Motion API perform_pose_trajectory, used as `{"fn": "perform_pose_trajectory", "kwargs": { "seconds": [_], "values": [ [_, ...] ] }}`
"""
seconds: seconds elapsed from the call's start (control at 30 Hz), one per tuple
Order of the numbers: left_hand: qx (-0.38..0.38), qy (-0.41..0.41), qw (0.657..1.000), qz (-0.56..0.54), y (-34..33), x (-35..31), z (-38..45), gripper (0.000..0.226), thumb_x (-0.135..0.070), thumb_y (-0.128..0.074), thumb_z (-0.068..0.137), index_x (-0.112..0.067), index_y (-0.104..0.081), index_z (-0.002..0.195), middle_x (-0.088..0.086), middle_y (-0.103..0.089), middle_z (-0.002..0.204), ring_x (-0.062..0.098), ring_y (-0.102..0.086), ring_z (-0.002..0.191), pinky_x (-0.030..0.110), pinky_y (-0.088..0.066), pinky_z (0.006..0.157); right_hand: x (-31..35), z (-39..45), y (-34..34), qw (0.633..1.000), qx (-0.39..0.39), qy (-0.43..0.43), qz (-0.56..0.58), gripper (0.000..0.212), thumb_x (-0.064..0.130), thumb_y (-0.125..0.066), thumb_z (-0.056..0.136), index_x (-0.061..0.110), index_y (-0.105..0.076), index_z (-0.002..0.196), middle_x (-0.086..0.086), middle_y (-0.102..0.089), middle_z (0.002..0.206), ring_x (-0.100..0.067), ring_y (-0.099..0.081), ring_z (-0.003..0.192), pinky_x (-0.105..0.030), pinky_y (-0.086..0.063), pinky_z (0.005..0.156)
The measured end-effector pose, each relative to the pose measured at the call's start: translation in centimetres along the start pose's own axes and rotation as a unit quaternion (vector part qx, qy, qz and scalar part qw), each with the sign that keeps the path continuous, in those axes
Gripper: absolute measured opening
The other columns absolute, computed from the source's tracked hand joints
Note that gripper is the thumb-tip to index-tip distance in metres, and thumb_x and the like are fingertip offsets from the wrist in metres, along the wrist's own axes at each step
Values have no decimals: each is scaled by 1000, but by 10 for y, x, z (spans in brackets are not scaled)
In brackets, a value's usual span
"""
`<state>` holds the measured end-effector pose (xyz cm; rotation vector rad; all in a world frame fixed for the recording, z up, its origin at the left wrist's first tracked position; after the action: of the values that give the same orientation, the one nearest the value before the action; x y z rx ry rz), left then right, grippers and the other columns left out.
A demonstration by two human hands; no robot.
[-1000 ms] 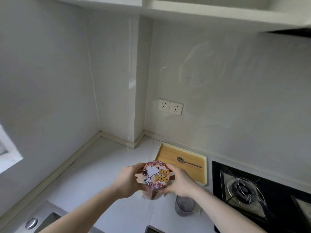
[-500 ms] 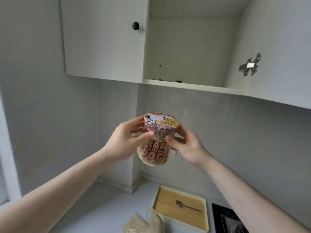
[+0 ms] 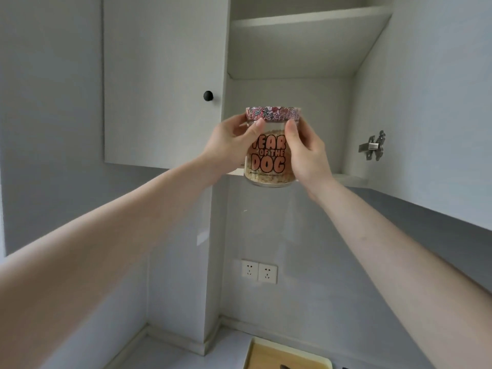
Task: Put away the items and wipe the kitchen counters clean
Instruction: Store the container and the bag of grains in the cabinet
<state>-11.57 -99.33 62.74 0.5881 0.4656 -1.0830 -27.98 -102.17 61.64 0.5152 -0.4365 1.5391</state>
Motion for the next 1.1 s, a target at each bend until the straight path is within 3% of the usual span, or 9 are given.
{"fn": "perform_pose_trajectory", "kwargs": {
  "seconds": [0.1,0.2,0.27,0.33,0.43,0.63,0.73,0.93,1.1],
  "values": [
    [-4,12,1000,-8,-10,6,27,37,-48,-59,99,-23,-66,126,-7,-75,108,2,-72,94,29,-61,86,-8,23,5,999,-28,-7,-14,33,46,-48,105,30,-64,129,16,-71,119,5,-65,107,-12,-52,82],
    [-1,27,1000,-4,-21,17,50,38,-53,-59,97,-26,-66,122,-8,-75,105,7,-72,96,38,-60,92,-23,42,11,999,-42,-17,-27,36,53,-48,102,34,-64,129,16,-70,120,1,-64,112,-25,-54,95],
    [7,32,999,-6,-28,22,60,39,-50,-58,99,-23,-65,127,-11,-72,102,4,-70,92,34,-60,91,-32,51,13,998,-47,-23,-31,38,53,-47,102,33,-64,130,16,-70,121,0,-64,112,-25,-52,95],
    [11,34,999,-1,-34,24,68,42,-47,-55,101,-20,-62,133,-15,-69,99,-2,-66,87,23,-58,80,-41,60,15,998,-49,-31,-38,40,52,-46,103,32,-62,133,15,-68,124,0,-62,113,-19,-49,90],
    [19,46,999,4,-43,35,81,39,-47,-53,102,-22,-60,132,-18,-66,96,-5,-64,83,13,-54,66,-56,73,18,996,-53,-37,-55,42,53,-45,103,31,-61,135,13,-67,128,-4,-61,117,-23,-48,96],
    [33,58,998,9,-57,61,105,45,-50,-52,102,-19,-61,135,-10,-70,102,4,-67,92,23,-57,78,-90,93,21,992,-45,-60,-98,47,56,-41,103,33,-55,141,10,-63,135,-10,-57,125,-35,-44,111],
    [37,66,996,47,-66,71,118,52,-57,-50,100,-21,-60,136,-5,-71,107,16,-68,102,36,-58,93,-103,102,24,988,-36,-81,-127,49,59,-37,103,34,-54,142,6,-65,133,-16,-58,124,-39,-45,110],
    [47,79,992,83,-84,84,136,56,-62,-49,97,-20,-63,132,4,-71,107,29,-69,104,46,-55,101,-122,115,36,983,-31,-106,-148,44,52,-34,106,29,-58,134,12,-64,101,-16,-61,108,-31,-45,100],
    [48,88,991,86,-97,96,147,55,-59,-46,100,-19,-64,132,4,-71,111,30,-67,111,44,-54,101,-134,126,41,975,-22,-118,-188,52,54,-29,107,26,-48,146,-2,-61,138,-24,-54,130,-37,-41,110]
  ]
}}
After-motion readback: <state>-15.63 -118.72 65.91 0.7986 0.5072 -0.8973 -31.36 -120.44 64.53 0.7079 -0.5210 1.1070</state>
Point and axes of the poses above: each hand's wrist, its own z-axis towards the middle knuckle, its own y-axis out of the back of the hand, x = y × z, the point moved 6 cm from there along z, towards the middle knuckle
